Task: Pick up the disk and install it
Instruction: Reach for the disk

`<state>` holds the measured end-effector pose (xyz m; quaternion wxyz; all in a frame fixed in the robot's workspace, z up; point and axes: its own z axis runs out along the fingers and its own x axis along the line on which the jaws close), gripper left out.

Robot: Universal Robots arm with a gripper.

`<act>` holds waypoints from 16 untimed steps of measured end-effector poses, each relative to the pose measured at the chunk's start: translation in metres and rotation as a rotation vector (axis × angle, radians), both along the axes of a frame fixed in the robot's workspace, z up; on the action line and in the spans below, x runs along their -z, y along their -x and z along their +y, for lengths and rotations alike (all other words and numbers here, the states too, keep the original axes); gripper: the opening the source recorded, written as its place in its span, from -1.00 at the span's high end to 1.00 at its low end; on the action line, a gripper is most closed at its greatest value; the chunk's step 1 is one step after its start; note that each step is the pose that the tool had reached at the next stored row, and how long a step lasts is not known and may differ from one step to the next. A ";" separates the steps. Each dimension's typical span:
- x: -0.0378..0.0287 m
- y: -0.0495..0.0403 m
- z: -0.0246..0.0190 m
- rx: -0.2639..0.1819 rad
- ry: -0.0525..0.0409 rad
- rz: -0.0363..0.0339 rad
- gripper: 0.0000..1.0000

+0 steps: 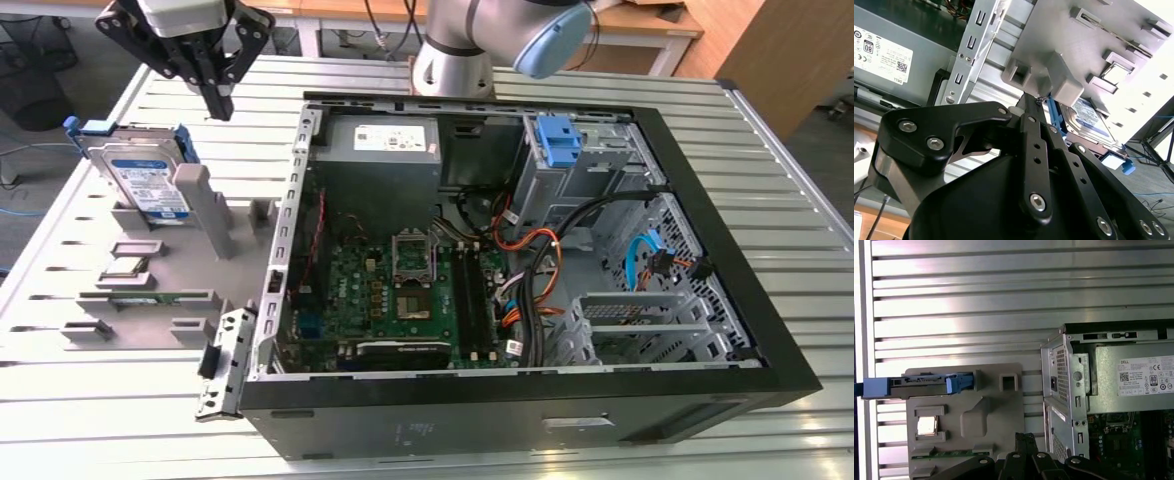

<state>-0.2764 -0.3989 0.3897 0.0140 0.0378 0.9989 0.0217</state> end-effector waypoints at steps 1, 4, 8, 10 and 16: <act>0.0001 0.0011 0.0000 0.000 0.0000 0.0000 0.79; 0.0002 0.0041 0.0000 0.000 0.0000 0.0000 0.79; 0.0004 0.0081 0.0000 0.000 0.0000 0.0000 0.79; 0.0005 0.0101 0.0000 0.000 0.0000 0.0000 0.79; 0.0007 0.0156 0.0000 0.000 0.0000 0.0000 0.79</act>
